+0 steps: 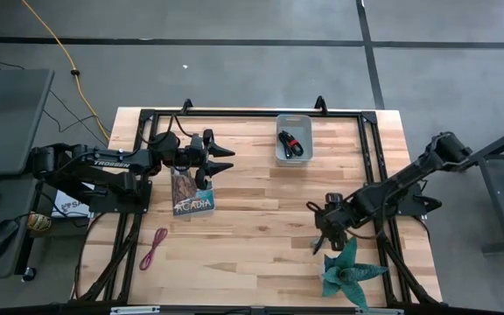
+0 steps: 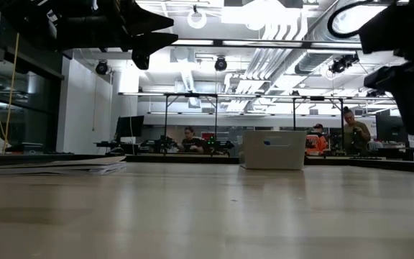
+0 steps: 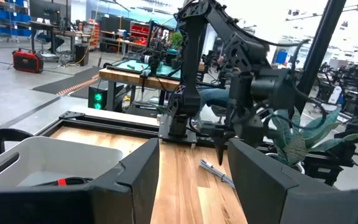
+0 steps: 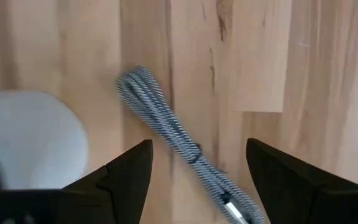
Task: Pick and place USB-C Cables
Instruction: Put the white usb cable into the white bin
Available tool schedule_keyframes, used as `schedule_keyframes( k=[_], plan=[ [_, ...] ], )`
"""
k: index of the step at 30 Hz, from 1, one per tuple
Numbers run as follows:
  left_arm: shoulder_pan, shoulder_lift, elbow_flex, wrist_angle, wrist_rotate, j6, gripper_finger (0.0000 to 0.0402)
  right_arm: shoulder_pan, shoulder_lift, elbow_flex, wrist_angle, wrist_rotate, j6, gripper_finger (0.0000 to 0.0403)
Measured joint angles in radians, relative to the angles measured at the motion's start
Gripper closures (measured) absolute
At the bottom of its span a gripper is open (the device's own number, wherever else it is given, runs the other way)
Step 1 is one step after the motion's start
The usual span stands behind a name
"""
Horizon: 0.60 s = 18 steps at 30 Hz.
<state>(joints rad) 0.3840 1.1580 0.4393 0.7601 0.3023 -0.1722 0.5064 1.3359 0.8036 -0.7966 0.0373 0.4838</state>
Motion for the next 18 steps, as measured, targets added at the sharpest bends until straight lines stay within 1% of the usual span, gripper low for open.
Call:
schedule_keyframes(
  k=[8, 14, 18],
  plan=[
    [0.0, 0.0, 0.0, 0.0, 0.0, 0.0, 0.0231, 0.0, 0.126, 0.0, -0.007, 0.008, -0.091, 0.0153],
    [0.0, 0.0, 0.0, 0.0, 0.0, 0.0, 0.0231, 0.001, 0.212, 0.0, -0.008, -0.042, -0.117, 0.0153],
    [0.001, 0.0, 0.0, 0.0, 0.0, 0.0, 0.0231, 0.0, 0.257, 0.0, -0.007, -0.047, -0.14, 0.0153]
  ],
)
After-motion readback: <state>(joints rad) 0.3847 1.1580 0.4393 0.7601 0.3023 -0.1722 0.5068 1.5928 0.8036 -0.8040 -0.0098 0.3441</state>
